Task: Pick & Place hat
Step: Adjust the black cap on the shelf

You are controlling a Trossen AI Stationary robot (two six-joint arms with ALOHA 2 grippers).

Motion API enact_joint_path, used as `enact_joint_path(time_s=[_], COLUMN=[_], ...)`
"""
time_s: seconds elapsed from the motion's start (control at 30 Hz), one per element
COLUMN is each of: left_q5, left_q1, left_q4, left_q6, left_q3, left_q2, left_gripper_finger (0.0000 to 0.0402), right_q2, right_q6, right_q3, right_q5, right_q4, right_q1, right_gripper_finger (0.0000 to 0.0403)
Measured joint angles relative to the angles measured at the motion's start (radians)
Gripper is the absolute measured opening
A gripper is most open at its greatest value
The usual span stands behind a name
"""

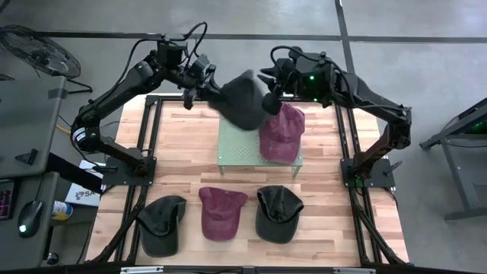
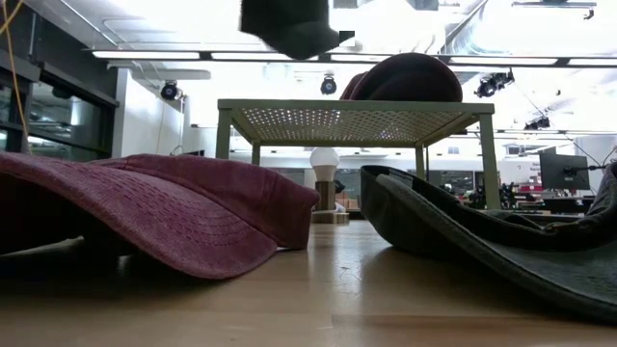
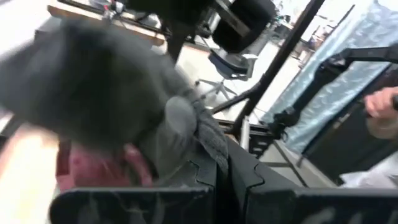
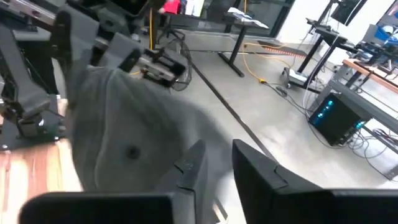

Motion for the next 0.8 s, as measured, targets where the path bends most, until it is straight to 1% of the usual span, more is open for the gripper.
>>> enact_joint_path(time_s=[0.13, 0.23, 0.37, 0.43, 0.57, 0.7, 0.8], left_q5=[0.036, 0.112, 0.179, 0.211, 0.23, 0.306, 0.35], left_q1=[0.0, 0.0, 0.0, -0.001, -0.001, -0.001, -0.01], left_q4=[-0.034, -0.041, -0.075, -0.112, -0.178, -0.245, -0.277], left_q6=[0.014, 0.015, 0.029, 0.056, 0.127, 0.192, 0.232], left_q3=[0.0, 0.0, 0.0, 0.0, 0.0, -0.001, -0.032], left_q2=[0.0, 0.0, 0.001, 0.002, 0.003, 0.003, 0.003], left_gripper_finger=[0.0001, 0.0001, 0.0001, 0.0001, 0.0, 0.0, 0.0], right_q2=[-0.024, -0.043, -0.065, -0.075, -0.086, -0.095, -0.1], right_q6=[0.001, 0.001, 0.002, 0.002, 0.001, -0.001, -0.001], right_q3=[0.0, 0.001, 0.001, 0.001, 0.001, 0.001, 0.001], right_q5=[0.0, -0.002, -0.001, -0.002, -0.002, 0.014, 0.017], right_q4=[-0.028, -0.05, -0.082, -0.091, -0.123, -0.148, -0.154], right_q1=[0.0, 0.0, 0.0, 0.0, 0.0, 0.0, 0.0], right_gripper_finger=[0.0086, 0.0094, 0.0096, 0.0096, 0.0096, 0.0097, 0.0097])
